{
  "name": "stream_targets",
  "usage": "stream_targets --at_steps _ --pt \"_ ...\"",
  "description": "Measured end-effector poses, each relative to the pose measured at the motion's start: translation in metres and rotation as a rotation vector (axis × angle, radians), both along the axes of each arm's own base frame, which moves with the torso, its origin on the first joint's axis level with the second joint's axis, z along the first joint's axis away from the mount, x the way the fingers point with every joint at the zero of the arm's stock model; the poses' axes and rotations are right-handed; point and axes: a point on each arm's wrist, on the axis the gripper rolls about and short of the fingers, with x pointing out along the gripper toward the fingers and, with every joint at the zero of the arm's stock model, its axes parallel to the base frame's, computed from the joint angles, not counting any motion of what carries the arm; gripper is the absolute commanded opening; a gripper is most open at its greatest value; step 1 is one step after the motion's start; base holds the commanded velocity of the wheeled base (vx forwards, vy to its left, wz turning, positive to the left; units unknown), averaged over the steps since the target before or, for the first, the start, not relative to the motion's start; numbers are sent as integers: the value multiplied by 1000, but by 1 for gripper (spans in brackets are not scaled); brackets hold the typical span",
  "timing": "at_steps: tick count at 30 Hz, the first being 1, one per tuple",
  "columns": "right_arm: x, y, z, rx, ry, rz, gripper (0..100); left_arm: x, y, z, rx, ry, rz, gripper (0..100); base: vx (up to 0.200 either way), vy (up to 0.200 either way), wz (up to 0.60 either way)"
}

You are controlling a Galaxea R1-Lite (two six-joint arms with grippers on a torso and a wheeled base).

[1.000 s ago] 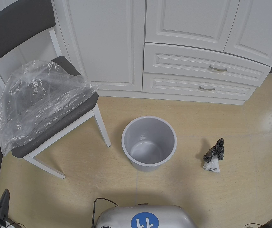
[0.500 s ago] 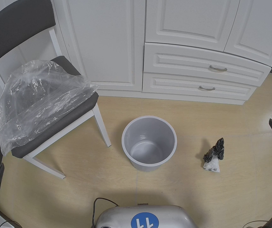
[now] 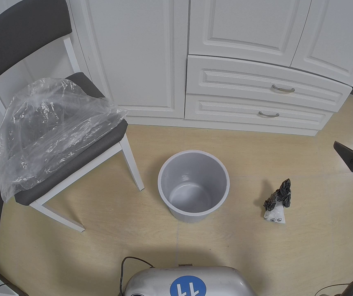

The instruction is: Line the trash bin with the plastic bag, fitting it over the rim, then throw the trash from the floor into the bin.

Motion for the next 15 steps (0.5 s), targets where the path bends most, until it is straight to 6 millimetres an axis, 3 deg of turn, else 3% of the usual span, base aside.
stream_targets --at_steps 6,15 --pt "3 2 2 21 -9 7 100 20 15 -13 -4 96 15 100 0 0 0" --pt "6 4 0 24 7 14 100 24 21 -42 -56 211 43 100 0 0 0"
